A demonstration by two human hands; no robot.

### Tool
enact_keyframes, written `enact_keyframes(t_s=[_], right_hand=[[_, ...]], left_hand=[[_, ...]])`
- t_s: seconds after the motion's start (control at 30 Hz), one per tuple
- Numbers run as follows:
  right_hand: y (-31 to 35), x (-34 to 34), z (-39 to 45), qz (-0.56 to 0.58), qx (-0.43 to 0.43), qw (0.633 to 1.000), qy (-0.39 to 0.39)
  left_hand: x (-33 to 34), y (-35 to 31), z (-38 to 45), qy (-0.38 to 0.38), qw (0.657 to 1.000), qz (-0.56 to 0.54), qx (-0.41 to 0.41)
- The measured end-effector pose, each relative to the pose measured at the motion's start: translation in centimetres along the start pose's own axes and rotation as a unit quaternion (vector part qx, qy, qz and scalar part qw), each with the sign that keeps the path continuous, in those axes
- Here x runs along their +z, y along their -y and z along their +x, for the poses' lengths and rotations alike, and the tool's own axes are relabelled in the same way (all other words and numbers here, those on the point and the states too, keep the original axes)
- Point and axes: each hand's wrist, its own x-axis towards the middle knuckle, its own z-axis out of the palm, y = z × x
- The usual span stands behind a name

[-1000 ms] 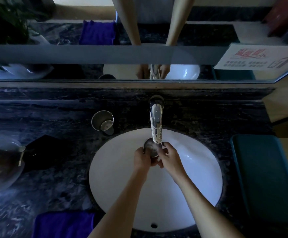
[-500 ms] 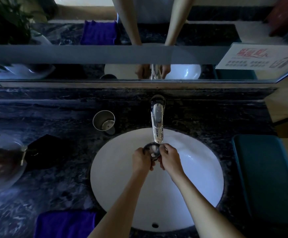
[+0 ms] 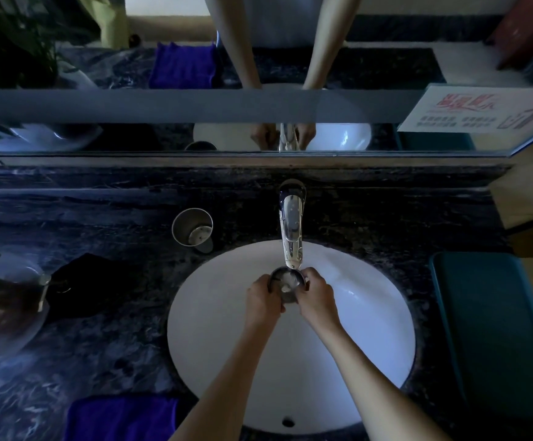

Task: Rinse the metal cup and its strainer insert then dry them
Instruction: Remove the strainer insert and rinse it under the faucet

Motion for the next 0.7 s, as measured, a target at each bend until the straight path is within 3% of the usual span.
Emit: enact_keyframes(t_s=[0.2, 0.43, 0.7], right_hand=[[-0.2, 0.2, 0.1, -0.056, -0.003, 0.998, -0.029], [1.3, 0.5, 0.0, -0.007, -0.056, 0.998, -0.027], [1.6, 0.8, 0.8, -0.047, 0.001, 0.998, -0.038]], left_hand=[[0.0, -0.3, -0.4, 0.007, 0.999, -0.039, -0.017], [0.3, -1.4, -0.4, 0.028, 0.993, -0.112, -0.035], [0.7, -1.5, 0.0, 0.009, 0.996, -0.09, -0.024]])
